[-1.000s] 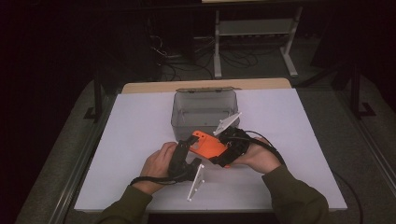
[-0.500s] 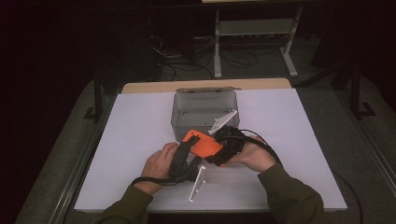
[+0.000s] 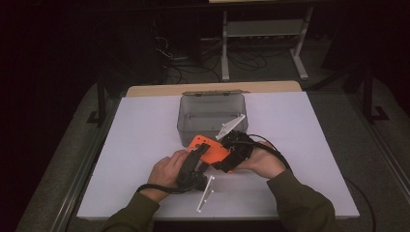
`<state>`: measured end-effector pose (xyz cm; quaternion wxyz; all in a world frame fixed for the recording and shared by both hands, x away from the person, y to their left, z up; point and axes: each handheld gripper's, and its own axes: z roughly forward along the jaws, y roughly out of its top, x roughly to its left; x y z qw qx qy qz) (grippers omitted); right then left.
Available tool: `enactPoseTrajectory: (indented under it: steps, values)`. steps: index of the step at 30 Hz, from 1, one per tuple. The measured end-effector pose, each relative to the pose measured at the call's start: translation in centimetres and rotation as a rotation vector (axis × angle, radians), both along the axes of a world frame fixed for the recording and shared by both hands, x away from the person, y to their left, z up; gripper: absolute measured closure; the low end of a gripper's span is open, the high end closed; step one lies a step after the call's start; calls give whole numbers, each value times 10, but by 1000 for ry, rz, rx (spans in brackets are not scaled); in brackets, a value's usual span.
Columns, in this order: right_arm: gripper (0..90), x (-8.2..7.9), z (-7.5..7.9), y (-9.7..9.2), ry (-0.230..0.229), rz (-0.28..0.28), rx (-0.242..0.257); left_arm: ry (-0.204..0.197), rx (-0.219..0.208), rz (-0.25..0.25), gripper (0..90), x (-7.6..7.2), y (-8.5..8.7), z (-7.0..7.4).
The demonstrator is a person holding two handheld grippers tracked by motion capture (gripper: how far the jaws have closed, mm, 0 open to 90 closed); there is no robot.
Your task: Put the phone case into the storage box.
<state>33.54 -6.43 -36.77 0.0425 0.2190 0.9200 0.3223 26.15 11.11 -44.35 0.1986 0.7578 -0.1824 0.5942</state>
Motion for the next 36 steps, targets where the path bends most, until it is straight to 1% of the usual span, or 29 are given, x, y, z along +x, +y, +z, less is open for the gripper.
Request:
enactPoseTrajectory:
  steps: [4, 10, 12, 14, 16, 18, 21, 26, 28, 29, 30, 34, 36]
  values:
    - [155, 0, 0, 1, 1, 2, -1, -13, -9, -14, 278, -1, 0, 0]
    - [155, -1, -1, 1, 3, 4, -2, -28, -8, -34, 353, -3, 0, -1]
    - [155, -1, -1, 2, 3, 5, -2, -32, -2, -36, 390, -4, 0, -1]
    - [155, -1, -2, 2, 4, 6, -4, -34, 7, -39, 405, -4, -1, -2]
    - [155, -1, -2, 3, 3, 8, -8, -35, 13, -41, 446, -5, -1, -2]
    - [155, -1, -3, 3, 2, 7, -12, -38, 21, -39, 453, -6, -2, -2]
    - [155, 0, -3, 3, 2, 6, -11, -30, 7, -48, 481, -6, -2, -2]
    - [155, 0, -3, 3, 7, 1, -11, -37, 30, -42, 531, -8, -2, -1]
    - [155, 0, -3, 3, 10, 1, -13, -37, 32, -40, 545, -8, -2, 0]
    - [155, 0, -3, 3, 11, 0, -13, -32, 23, -44, 551, -8, -3, -1]
    - [155, 0, -3, 4, 12, 1, -12, -35, 32, -38, 553, -8, -2, 0]
    - [155, 0, -4, 4, 12, 1, -13, -22, 10, -53, 578, -8, -3, -1]
    - [155, 1, -4, 4, 12, 1, -13, -24, 12, -53, 602, -8, -3, -1]
